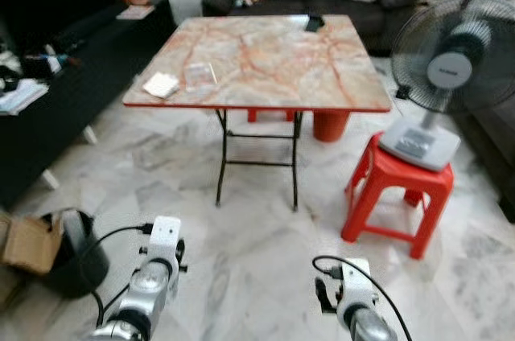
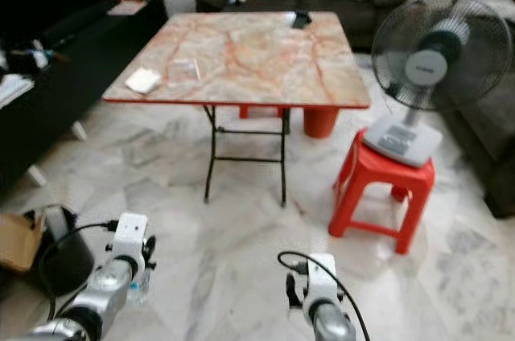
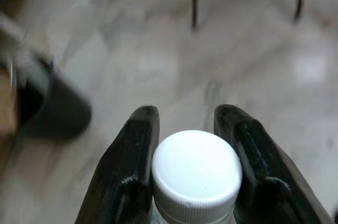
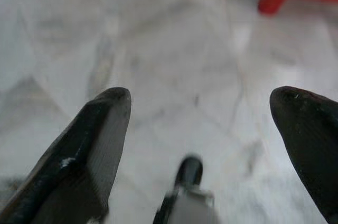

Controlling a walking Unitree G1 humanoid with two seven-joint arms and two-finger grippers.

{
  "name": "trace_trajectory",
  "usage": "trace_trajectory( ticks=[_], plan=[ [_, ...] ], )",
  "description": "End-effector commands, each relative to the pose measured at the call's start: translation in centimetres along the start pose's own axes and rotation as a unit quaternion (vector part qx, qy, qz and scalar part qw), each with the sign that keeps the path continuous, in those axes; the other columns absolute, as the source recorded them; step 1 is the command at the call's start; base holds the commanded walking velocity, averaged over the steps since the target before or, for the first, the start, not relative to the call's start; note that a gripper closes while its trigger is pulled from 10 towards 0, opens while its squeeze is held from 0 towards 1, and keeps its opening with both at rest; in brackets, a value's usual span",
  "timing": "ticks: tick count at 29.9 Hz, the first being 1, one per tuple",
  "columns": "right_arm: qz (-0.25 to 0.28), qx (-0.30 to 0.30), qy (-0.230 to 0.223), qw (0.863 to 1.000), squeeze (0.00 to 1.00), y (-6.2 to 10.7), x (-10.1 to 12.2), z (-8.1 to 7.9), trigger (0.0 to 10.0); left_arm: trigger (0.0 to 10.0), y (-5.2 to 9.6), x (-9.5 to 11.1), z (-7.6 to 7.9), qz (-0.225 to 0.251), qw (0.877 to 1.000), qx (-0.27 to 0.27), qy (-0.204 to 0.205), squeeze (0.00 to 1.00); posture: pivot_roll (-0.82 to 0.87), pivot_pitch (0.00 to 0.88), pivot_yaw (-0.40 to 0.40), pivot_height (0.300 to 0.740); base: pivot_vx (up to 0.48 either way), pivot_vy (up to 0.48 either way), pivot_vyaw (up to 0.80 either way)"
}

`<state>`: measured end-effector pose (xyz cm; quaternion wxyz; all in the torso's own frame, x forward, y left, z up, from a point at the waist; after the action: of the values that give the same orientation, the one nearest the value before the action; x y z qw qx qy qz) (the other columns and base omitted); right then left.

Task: Picking trash to rubbish bin

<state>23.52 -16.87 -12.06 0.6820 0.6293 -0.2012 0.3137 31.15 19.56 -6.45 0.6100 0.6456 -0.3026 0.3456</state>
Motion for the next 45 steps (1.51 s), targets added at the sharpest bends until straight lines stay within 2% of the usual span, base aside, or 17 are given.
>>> trace_trajectory(
  ticks=[1, 4, 6, 12, 15, 19, 31, 35, 45],
  plan=[
    [-0.015, -0.003, -0.01, 1.0, 0.0, 0.1, -0.7, -0.1, 10.0, 10.0, 0.3, -1.4, -1.2, -0.028, 0.999, 0.016, -0.019, 0.0, -0.08, 0.01, 0.039, 0.74, 0.0, 0.0, 0.78],
    [-0.03, 0.0, -0.008, 1.0, 0.0, 0.4, -1.9, -0.3, 10.0, 10.0, 0.6, -2.5, -1.6, -0.044, 0.999, 0.023, -0.018, 0.0, -0.07, 0.013, 0.04, 0.74, 0.0, 0.0, 0.79],
    [-0.047, 0.003, 0.004, 0.999, 0.0, 0.7, -3.2, -0.5, 10.0, 10.0, 1.2, -4.3, -2.5, -0.068, 0.997, 0.04, -0.008, 0.0, -0.08, 0.018, 0.043, 0.74, 0.0, 0.0, 0.79],
    [-0.051, 0.006, 0.011, 0.999, 0.0, 0.8, -3.5, -0.5, 10.0, 10.0, 1.6, -5.4, -3.3, -0.084, 0.995, 0.054, 0.006, 0.0, -0.08, 0.022, 0.045, 0.74, 0.0, 0.0, 0.8],
    [-0.052, 0.006, 0.011, 0.999, 0.0, 0.8, -3.6, -0.5, 10.0, 10.0, 1.7, -5.5, -3.3, -0.085, 0.995, 0.054, 0.007, 0.0, -0.08, 0.022, 0.045, 0.74, 0.0, 0.0, 0.79],
    [-0.042, 0.004, 0.01, 0.999, 0.0, 0.5, -2.5, -0.5, 10.0, 10.0, 1.8, -5.8, -3.5, -0.091, 0.994, 0.056, 0.005, 0.0, -0.08, 0.02, 0.044, 0.74, 0.0, 0.0, 0.8],
    [-0.034, 0.008, 0.013, 0.999, 0.0, 0.4, -2.1, -0.6, 10.0, 10.0, 1.9, -6.2, -3.4, -0.097, 0.994, 0.057, 0.004, 0.0, -0.08, 0.004, 0.039, 0.74, 0.0, 0.0, 0.8],
    [-0.03, 0.007, -0.002, 1.0, 0.0, 0.4, -2.0, -0.5, 10.0, 10.0, 2.0, -6.3, -3.5, -0.098, 0.993, 0.063, 0.003, 0.0, -0.08, 0.005, 0.035, 0.74, 0.152, 0.0, 0.11],
    [-0.029, 0.012, 0.01, 0.999, 0.0, 0.3, -1.7, -0.7, 10.0, 10.0, 2.0, -6.3, -3.8, -0.096, 0.993, 0.07, 0.01, 0.0, -0.07, 0.021, 0.029, 0.74, 0.396, 0.0, 0.0]
  ],
)
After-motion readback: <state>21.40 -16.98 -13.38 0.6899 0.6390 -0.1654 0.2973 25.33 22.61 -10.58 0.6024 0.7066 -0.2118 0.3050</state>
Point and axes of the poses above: a point about 5 cm out from each wrist's last joint towards the gripper, its own y axis pointing back from the gripper into the wrist, its own x axis along the axis of the wrist's last joint, z = x × y, the point moved 6 cm from there along -y, pointing out of the wrist towards the gripper, and after that the axes turned 13 degrees about y, right-handed, at the moved point
